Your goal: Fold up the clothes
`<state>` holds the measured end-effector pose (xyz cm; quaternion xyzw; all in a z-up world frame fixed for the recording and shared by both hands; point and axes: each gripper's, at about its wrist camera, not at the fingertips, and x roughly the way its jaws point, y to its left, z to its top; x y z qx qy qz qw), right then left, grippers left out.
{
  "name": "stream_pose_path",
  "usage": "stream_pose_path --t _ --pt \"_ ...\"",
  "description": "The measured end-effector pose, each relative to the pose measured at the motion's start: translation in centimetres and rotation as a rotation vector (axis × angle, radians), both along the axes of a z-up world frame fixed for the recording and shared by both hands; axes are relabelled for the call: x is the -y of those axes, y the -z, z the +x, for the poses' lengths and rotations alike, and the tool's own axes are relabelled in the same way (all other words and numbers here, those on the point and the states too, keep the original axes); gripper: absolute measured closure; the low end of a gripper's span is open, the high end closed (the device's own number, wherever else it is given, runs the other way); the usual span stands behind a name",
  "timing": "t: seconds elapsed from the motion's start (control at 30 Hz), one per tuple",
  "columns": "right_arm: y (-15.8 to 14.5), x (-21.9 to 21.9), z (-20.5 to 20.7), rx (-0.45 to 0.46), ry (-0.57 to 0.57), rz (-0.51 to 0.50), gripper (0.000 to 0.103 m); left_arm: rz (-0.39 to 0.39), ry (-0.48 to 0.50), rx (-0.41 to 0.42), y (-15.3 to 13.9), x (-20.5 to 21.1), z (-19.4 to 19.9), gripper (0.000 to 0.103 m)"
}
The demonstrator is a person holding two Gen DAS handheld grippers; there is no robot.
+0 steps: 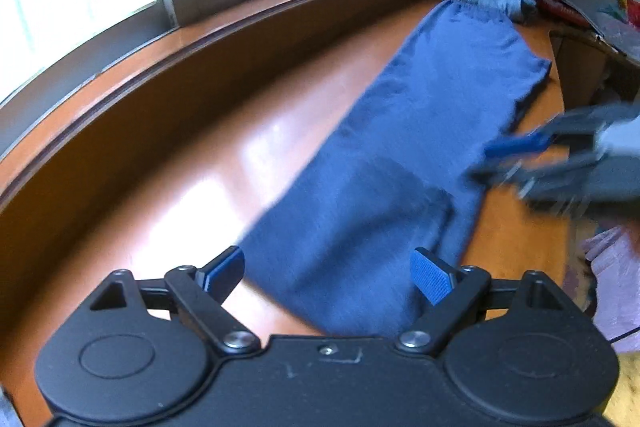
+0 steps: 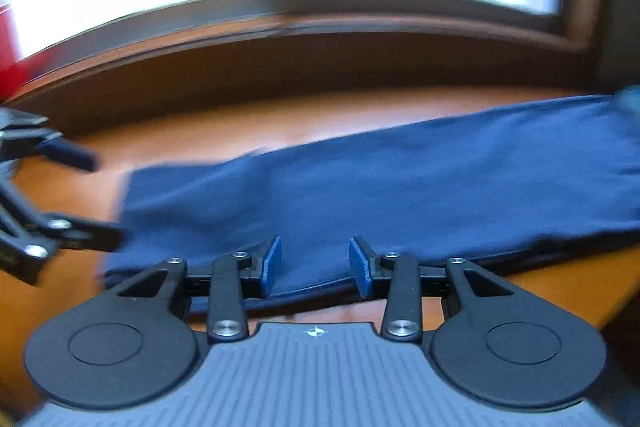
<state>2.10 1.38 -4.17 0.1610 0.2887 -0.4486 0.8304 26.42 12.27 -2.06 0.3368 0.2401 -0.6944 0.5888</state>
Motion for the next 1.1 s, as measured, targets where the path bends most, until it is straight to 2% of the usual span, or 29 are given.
stream_pose_path --t 0.1,0.2,0.3,0.37,0.53,0.63,0.8,0.97,1.1 --pt "-0.6 3.8 -4.4 -0.068 0.194 -0.066 0.062 0.043 0.031 0.007 1.1 2.6 -0.6 0.014" --pt "0.1 9.9 -9.2 -0.125 0.397 -0.087 0.062 0.096 0.042 0.043 2.8 4.1 -1.5 0.014" --pt "1.4 15.7 -13.4 -0.125 0.509 -0.028 0.062 0.14 0.016 0.057 3.5 4.5 -1.9 0.012" --pt "2.7 18.4 -14.7 -0.126 0.506 0.015 0.062 0.181 -0.034 0.036 3.4 4.7 -1.7 0.011" --pt "4.2 20.6 -14.0 -0.158 0.388 -0.044 0.062 0.239 -0.154 0.03 3.4 4.2 -2.9 0.009" --pt "4.2 22.9 -13.6 -0.129 0.318 -0.032 0.062 0.266 -0.216 0.029 3.3 3.7 -4.2 0.008" --pt "4.0 26.8 -12.9 -0.077 0.283 0.013 0.062 0.284 -0.269 0.008 3.0 3.0 -6.3 0.007" --pt "3.7 26.0 -11.1 -0.152 0.246 -0.032 0.062 0.266 -0.294 0.005 2.9 2.3 -7.0 0.007" --pt "2.8 21.8 -10.9 -0.193 0.197 -0.083 0.061 0.248 -0.306 0.037 2.2 1.3 -6.8 0.008"
